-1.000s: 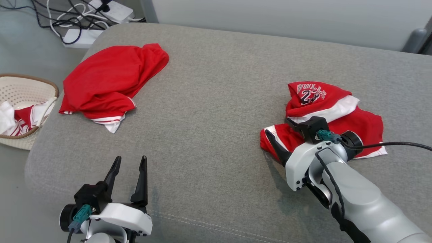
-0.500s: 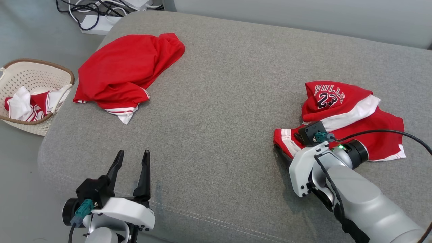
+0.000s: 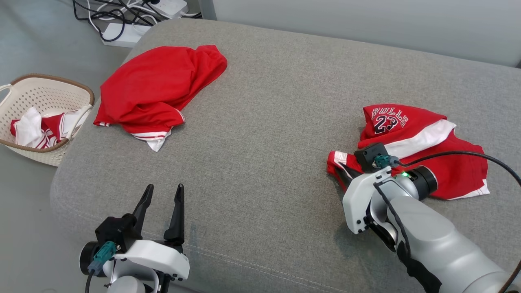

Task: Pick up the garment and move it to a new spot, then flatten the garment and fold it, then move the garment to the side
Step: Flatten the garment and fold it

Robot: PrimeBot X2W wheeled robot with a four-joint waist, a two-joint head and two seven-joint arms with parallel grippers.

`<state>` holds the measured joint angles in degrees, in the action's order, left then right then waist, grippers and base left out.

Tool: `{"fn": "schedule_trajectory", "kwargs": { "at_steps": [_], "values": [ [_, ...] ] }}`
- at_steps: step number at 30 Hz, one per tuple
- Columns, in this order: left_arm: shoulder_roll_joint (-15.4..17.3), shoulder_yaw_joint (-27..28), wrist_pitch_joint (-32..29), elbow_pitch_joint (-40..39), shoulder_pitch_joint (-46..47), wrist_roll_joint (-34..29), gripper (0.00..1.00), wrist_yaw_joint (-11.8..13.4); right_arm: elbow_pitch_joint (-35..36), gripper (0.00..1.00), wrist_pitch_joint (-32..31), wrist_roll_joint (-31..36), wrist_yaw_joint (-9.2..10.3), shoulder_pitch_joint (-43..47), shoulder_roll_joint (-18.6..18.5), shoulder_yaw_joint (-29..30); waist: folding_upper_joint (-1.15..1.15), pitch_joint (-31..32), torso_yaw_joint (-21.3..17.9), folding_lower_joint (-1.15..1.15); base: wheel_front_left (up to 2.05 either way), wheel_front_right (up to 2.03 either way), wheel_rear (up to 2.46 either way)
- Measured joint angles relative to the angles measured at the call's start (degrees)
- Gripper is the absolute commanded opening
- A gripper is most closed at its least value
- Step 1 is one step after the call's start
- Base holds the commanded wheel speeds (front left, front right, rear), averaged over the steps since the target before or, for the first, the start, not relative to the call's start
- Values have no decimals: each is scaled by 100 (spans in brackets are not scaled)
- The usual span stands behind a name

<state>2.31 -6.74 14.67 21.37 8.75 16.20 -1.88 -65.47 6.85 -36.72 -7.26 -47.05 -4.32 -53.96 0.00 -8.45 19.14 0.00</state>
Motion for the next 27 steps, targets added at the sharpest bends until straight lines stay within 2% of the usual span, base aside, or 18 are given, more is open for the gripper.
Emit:
{"fn": "schedule_trajectory", "kwargs": {
  "at_steps": [5,10,14,15,16,22,27],
  "values": [
    [1,9,0,30,-6,-1,100,0,241,0,463,-200,1,-152,1,5,0,92,-16,0,0,0,0],
    [1,7,0,35,-18,-3,100,-3,880,0,700,-242,1,-491,2,190,0,167,-94,0,0,0,0],
    [1,-14,0,46,-25,-3,100,-7,1990,0,734,-32,0,-831,-118,1005,0,215,-170,0,0,0,0],
    [3,-38,0,53,-29,-3,100,-7,2353,0,749,188,0,-898,-212,1451,0,254,-196,0,0,0,0],
    [2,-56,0,58,-30,-3,100,-7,2423,0,753,253,0,-890,-254,1604,0,276,-208,0,0,0,0],
    [5,-134,0,60,-40,-2,100,-7,2319,0,756,569,1,-584,-510,2285,0,345,-279,0,0,0,0],
    [8,-232,0,58,-42,5,100,-7,1363,0,753,660,1,68,-724,2427,0,310,-417,0,0,0,0]
  ]
}}
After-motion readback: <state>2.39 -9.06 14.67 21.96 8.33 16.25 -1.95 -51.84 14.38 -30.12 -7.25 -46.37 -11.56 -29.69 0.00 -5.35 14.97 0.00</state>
